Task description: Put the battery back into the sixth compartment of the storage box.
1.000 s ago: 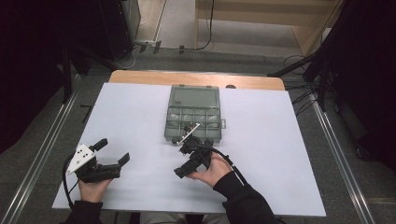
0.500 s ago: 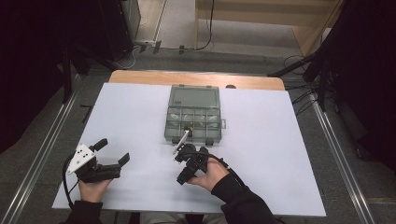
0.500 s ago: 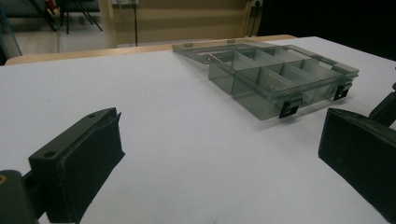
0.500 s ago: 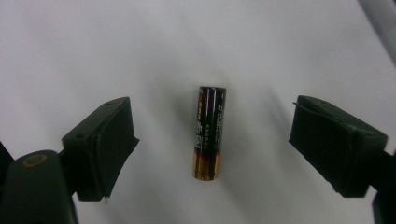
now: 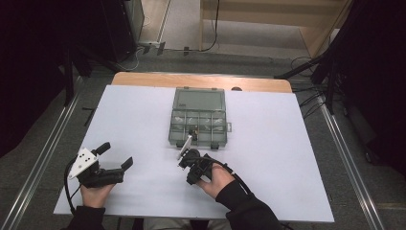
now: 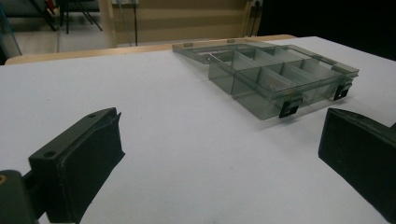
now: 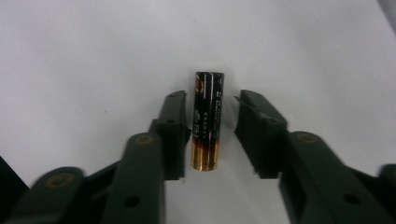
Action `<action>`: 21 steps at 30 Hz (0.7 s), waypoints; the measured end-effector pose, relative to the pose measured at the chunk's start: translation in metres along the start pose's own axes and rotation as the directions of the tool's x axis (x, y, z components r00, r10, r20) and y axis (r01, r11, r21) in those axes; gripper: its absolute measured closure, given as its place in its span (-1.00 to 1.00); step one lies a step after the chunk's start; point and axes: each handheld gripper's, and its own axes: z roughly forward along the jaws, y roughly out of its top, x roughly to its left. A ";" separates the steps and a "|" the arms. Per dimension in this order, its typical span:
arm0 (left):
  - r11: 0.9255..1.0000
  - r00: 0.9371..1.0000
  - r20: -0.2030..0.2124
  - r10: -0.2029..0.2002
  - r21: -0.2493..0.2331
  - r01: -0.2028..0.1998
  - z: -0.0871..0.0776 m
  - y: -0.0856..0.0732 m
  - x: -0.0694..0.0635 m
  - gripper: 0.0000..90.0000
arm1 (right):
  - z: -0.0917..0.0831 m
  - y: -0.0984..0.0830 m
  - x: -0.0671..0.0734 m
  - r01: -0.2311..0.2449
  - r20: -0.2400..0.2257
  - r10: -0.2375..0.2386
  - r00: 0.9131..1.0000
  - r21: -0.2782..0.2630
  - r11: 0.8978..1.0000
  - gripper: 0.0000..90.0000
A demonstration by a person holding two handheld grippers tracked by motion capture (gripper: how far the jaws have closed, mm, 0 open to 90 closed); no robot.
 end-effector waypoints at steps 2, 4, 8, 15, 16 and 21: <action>1.000 1.000 0.000 -0.001 -0.001 0.001 0.000 0.000 0.000 -1.00 | 0.000 0.000 0.000 0.000 0.002 0.000 1.000 0.002 1.000 0.56; 1.000 1.000 0.002 -0.001 -0.001 0.001 0.000 0.000 0.000 -1.00 | 0.000 0.000 0.000 0.005 -0.008 -0.004 1.000 0.008 1.000 0.69; 1.000 1.000 0.000 -0.001 0.000 0.001 0.000 0.000 0.000 -1.00 | 0.000 0.000 0.000 0.005 -0.006 -0.005 1.000 0.011 1.000 0.72; 1.000 1.000 0.001 -0.001 -0.001 0.001 0.000 0.000 0.000 -1.00 | -0.001 0.000 0.001 0.006 -0.007 -0.006 1.000 0.017 1.000 0.72; 1.000 1.000 0.001 -0.001 -0.001 0.001 0.000 0.000 0.000 -1.00 | 0.000 0.001 0.000 0.012 -0.013 -0.011 1.000 0.015 1.000 0.72; 1.000 1.000 0.000 0.001 0.002 -0.001 0.000 0.000 0.000 -1.00 | -0.002 0.001 -0.002 0.012 -0.020 -0.012 1.000 0.003 1.000 0.72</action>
